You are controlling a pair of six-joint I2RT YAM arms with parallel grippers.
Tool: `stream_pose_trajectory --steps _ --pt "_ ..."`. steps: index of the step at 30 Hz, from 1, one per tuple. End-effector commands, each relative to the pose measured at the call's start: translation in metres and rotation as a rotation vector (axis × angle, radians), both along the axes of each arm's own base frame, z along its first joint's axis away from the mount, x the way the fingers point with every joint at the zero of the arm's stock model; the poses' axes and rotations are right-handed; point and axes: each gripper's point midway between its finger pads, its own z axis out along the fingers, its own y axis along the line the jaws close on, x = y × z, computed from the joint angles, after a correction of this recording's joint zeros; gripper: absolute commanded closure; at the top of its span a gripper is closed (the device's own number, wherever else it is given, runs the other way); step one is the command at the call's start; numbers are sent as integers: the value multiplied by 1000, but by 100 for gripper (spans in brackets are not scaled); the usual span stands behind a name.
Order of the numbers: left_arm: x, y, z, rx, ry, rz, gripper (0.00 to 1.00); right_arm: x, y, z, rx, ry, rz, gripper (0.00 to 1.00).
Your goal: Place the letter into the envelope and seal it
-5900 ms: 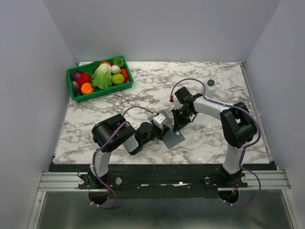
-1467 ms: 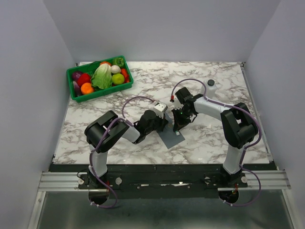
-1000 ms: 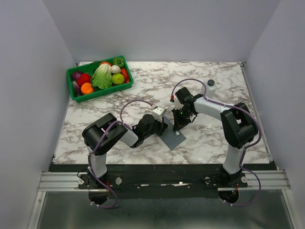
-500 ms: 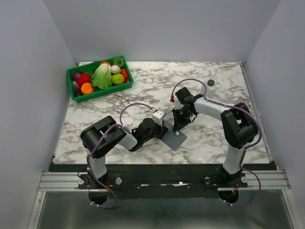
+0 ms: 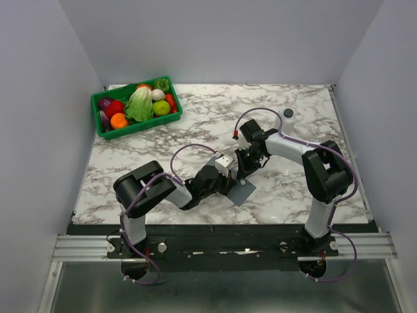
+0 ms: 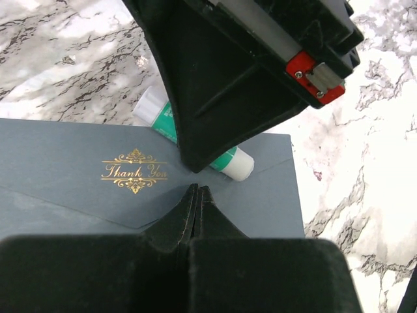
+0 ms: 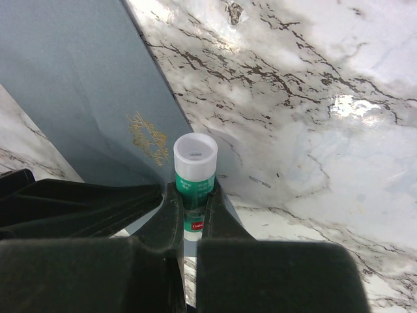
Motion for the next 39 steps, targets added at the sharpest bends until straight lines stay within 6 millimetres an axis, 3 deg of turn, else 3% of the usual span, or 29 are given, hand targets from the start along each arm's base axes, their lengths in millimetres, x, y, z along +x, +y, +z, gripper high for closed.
stream_pose_trajectory --steps 1,6,11,13,14,16,17,19,20,21,23,24,27,28,32,39 --pt "-12 10 -34 93 80 4 100 -9 -9 -32 -55 30 8 99" --pt "-11 13 -25 86 82 27 100 -3 -9 -12 -49 -17 -9 99" --pt "-1 13 10 53 38 68 100 13 -4 38 -13 -113 -25 99" --pt "1 14 21 47 30 79 91 12 -6 51 -6 -132 -39 99" --pt "2 13 38 17 14 89 86 13 -6 63 6 -164 -49 99" --pt "6 18 50 8 21 133 68 11 -13 70 -5 -186 -86 99" --pt "7 19 72 -29 -1 145 63 10 -15 74 -3 -197 -98 99" --pt "10 27 88 -45 -5 203 49 3 -19 86 17 -226 -124 99" --pt "10 31 110 -87 -26 218 45 0 -20 90 25 -234 -130 99" --pt "9 35 116 -84 -14 236 37 -2 -21 101 49 -261 -134 99" --pt "6 44 143 -120 -37 259 26 -12 -21 106 91 -273 -123 99" --pt "3 47 147 -103 -23 259 17 -16 -20 110 117 -284 -114 99" --pt "-10 55 172 -134 13 267 13 -39 -8 131 263 -331 -38 99" --pt "-13 57 177 -144 25 268 12 -46 -2 148 332 -378 -5 99" --pt "-37 52 203 -204 58 189 12 -80 14 164 409 -423 78 99" --pt "-67 39 201 -195 104 126 12 -102 32 182 481 -464 66 99"
